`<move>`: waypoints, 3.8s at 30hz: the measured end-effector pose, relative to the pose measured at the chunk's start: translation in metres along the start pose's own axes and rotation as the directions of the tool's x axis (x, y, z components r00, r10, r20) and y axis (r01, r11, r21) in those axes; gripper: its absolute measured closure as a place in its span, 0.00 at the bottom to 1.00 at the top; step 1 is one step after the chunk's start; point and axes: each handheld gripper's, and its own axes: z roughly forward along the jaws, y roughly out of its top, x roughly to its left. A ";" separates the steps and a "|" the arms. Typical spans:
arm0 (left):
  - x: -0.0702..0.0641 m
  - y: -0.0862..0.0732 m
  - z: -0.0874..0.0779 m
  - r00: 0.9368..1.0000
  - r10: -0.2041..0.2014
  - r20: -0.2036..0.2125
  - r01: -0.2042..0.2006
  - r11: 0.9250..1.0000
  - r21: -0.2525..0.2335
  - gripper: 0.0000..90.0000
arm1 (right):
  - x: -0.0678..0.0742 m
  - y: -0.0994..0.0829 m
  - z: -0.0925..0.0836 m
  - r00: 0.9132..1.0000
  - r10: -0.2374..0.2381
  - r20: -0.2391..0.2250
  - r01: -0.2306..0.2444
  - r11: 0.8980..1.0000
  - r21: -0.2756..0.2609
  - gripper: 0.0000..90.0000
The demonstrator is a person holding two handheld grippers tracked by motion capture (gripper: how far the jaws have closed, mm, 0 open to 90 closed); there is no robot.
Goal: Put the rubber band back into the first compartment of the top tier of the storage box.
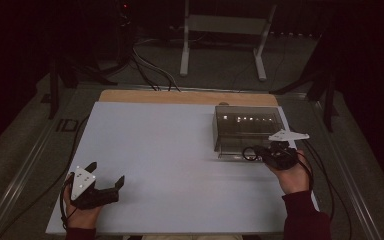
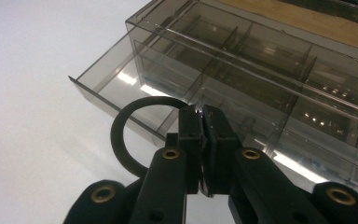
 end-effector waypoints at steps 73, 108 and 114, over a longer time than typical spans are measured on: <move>-0.001 -0.001 0.001 1.000 0.003 0.003 -0.003 1.000 0.005 0.01 | 0.024 0.023 0.050 0.998 0.026 -0.050 -0.027 0.999 -0.031 0.70; -0.002 -0.001 0.001 1.000 0.005 0.004 -0.005 1.000 0.006 0.01 | 0.028 0.003 0.022 0.998 -0.002 -0.062 -0.007 0.989 -0.145 0.15; -0.002 -0.001 0.002 1.000 0.007 0.006 -0.007 1.000 0.007 0.01 | 0.029 -0.003 0.018 0.999 -0.005 -0.033 0.000 0.989 -0.145 0.05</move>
